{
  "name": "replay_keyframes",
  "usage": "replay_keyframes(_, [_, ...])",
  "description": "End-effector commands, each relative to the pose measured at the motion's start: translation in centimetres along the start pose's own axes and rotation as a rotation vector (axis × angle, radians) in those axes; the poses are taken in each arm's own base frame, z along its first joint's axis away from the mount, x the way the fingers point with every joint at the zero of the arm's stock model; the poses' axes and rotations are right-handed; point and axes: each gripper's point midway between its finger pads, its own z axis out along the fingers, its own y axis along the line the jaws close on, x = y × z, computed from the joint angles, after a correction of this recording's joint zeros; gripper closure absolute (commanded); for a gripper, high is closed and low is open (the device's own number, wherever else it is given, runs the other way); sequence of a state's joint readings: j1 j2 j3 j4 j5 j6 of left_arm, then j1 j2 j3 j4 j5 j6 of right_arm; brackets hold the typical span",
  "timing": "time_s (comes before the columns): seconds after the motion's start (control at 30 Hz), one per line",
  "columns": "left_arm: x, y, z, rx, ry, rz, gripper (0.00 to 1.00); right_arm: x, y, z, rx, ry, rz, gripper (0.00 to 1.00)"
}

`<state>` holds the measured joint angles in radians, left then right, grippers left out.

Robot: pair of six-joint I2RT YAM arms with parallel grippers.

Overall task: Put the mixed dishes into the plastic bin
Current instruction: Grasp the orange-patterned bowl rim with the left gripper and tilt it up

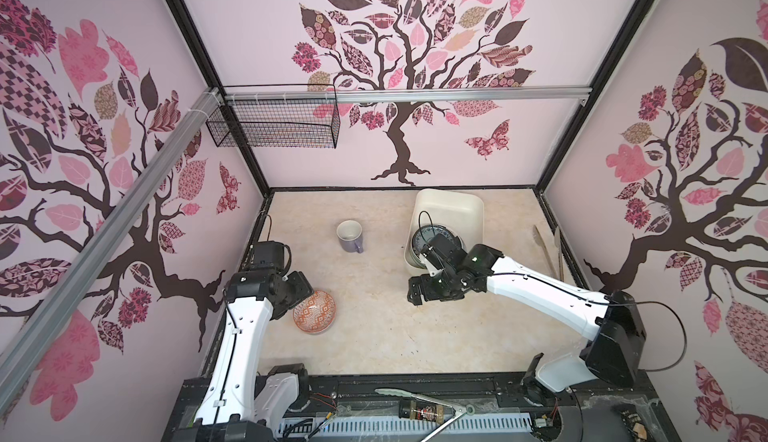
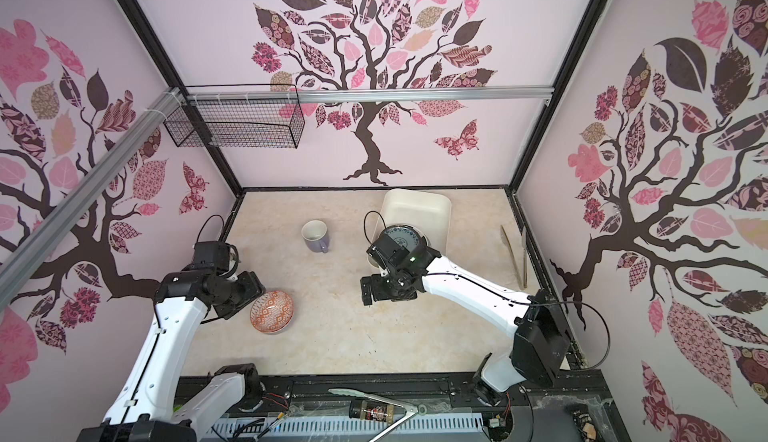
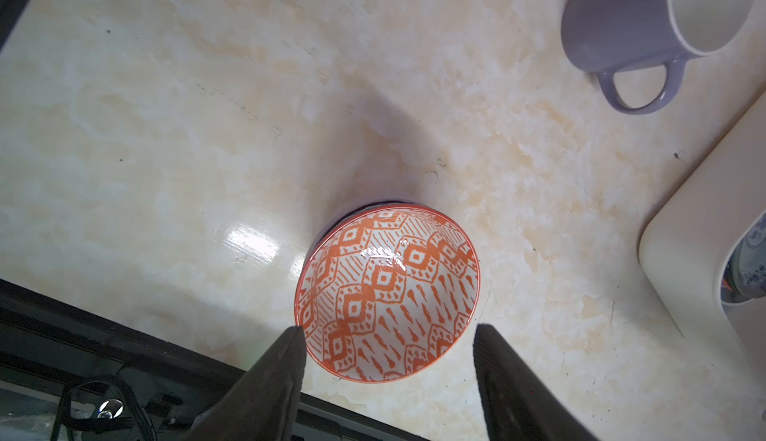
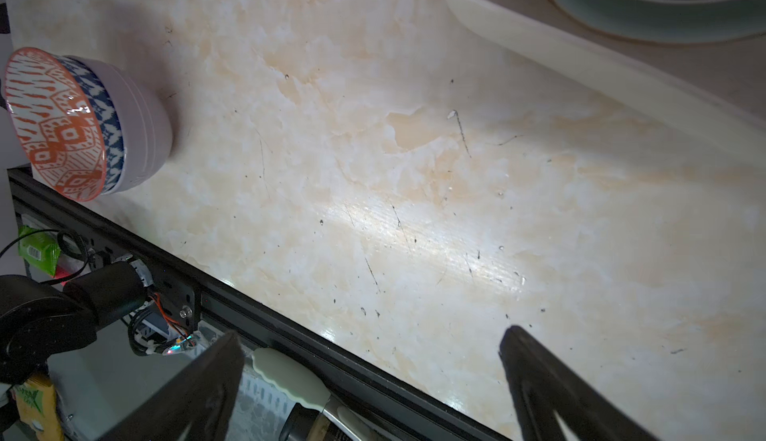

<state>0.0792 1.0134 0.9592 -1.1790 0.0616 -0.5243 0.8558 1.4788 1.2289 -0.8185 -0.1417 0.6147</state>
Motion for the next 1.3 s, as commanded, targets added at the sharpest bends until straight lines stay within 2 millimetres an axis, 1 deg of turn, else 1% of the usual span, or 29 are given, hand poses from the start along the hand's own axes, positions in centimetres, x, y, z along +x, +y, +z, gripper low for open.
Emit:
replay_keyframes(0.0, [0.6, 0.2, 2.5, -0.013, 0.068, -0.033, 0.32, -0.4, 0.2, -1.6, -0.018, -0.047, 0.022, 0.00])
replay_keyframes(0.17, [0.5, 0.9, 3.8, -0.062, 0.086, -0.075, 0.32, -0.2, -0.3, -1.9, 0.001, -0.055, 0.011, 0.00])
replay_keyframes(0.33, [0.4, 2.0, 4.1, -0.124, 0.078, -0.115, 0.32, 0.7, -1.4, -1.8, 0.014, -0.059, 0.013, 0.00])
replay_keyframes(0.53, [0.1, 3.4, 4.0, -0.207, 0.050, -0.148, 0.32, 0.9, -2.4, -2.1, 0.000, -0.078, 0.031, 0.00])
replay_keyframes(0.7, [0.3, 3.7, 5.1, -0.238, 0.076, -0.175, 0.32, 0.8, -3.7, -2.4, -0.010, -0.090, 0.057, 0.00])
replay_keyframes(0.83, [1.1, 3.5, 6.6, -0.219, 0.118, -0.209, 0.34, 0.7, -4.9, -3.1, -0.015, -0.105, 0.084, 0.00])
replay_keyframes(0.97, [2.7, 3.2, 8.6, -0.188, 0.186, -0.253, 0.35, 0.6, -5.6, -3.7, 0.004, -0.130, 0.083, 0.00])
replay_keyframes(1.07, [3.8, 3.0, 9.9, -0.172, 0.230, -0.275, 0.39, 0.8, -5.9, -4.0, 0.019, -0.136, 0.079, 0.00])
replay_keyframes(1.17, [4.0, 2.7, 10.5, -0.151, 0.244, -0.276, 0.44, 0.9, -6.3, -4.1, 0.037, -0.134, 0.079, 0.01])
replay_keyframes(1.27, [3.8, 2.1, 10.8, -0.121, 0.248, -0.271, 0.53, 0.9, -6.5, -4.3, 0.049, -0.138, 0.079, 0.00])
